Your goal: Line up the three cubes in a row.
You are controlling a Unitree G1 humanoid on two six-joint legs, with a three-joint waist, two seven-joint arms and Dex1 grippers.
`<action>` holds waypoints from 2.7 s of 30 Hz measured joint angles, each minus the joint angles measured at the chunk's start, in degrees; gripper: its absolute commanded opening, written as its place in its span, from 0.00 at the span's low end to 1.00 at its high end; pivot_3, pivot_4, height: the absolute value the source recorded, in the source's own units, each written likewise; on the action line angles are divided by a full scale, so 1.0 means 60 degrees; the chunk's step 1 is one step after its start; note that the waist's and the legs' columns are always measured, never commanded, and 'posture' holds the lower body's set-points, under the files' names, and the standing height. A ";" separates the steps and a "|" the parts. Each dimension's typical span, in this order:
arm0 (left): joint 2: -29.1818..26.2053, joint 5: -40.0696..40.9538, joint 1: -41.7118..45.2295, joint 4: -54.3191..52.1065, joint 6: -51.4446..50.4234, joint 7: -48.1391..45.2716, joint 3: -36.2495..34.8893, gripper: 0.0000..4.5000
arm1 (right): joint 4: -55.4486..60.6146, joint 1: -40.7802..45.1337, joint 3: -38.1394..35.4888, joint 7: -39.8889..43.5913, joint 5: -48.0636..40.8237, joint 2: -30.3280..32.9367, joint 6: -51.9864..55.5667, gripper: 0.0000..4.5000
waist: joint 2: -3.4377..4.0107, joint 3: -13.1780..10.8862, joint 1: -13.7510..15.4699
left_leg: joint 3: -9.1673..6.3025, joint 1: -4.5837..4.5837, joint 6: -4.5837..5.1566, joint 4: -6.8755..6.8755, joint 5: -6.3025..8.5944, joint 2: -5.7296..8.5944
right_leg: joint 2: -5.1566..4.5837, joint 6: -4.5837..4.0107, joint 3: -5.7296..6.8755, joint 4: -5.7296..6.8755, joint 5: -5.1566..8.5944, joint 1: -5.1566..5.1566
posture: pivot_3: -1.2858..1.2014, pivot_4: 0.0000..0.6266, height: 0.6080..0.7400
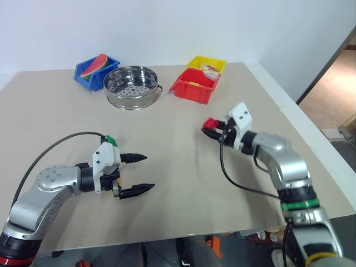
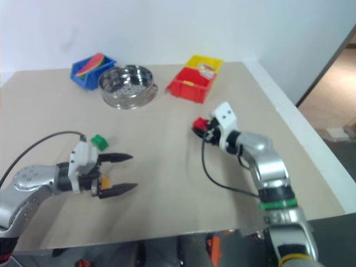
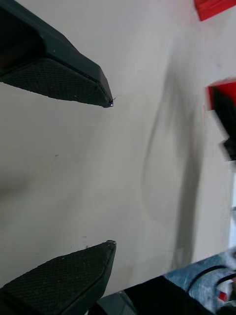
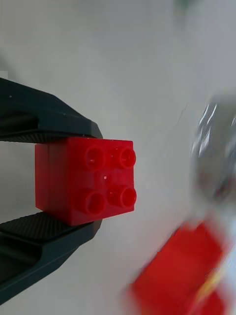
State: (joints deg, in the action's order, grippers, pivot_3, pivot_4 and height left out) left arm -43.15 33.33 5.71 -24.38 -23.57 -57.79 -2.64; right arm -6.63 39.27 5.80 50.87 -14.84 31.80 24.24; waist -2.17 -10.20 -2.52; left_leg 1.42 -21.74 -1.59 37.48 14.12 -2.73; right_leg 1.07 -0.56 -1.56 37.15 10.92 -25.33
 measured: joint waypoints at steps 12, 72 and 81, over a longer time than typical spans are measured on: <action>0.0283 -0.0022 -0.1084 -0.0630 -0.0018 0.1098 -0.0581 1.00 | -0.3661 0.1106 0.1546 0.3882 0.0673 -0.0609 -0.3069 0.28 | 0.0002 -0.0003 0.0007 | 0.0018 -0.0020 0.0017 -0.0006 0.0015 -0.0001 | -0.0011 -0.0015 -0.0019 -0.0002 0.0011 -0.0016 | 0.52 0.24 1.00; -0.0863 -0.1282 0.1995 0.3385 -0.1936 0.2704 -0.1419 1.00 | 0.0929 0.0179 0.0457 0.3372 -0.0780 -0.0567 -0.0565 0.99 | 0.0005 -0.0007 0.0011 | 0.0027 0.0024 0.0011 -0.0015 0.0017 -0.0004 | 0.0002 -0.0022 -0.0016 0.0024 0.0012 -0.0005 | 0.52 0.24 1.00; -0.0419 -0.1792 0.2791 0.4553 -0.1742 0.2229 -0.0541 1.00 | 0.1124 -0.0056 0.0457 0.2950 -0.0779 -0.0290 -0.0520 0.99 | 0.0003 -0.0008 0.0003 | 0.0026 0.0013 0.0010 -0.0014 0.0018 -0.0004 | 0.0002 -0.0020 -0.0017 0.0018 0.0013 -0.0009 | 0.52 0.24 1.00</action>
State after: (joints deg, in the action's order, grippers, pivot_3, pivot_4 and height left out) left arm -45.67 22.58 22.46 2.94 -34.02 -44.42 -5.88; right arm 0.11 38.94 8.54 68.57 -19.51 30.06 21.12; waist -2.15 -10.24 -2.50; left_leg 1.58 -21.66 -1.53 37.39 14.23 -2.75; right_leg 1.09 -0.68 -1.67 37.27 11.00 -25.38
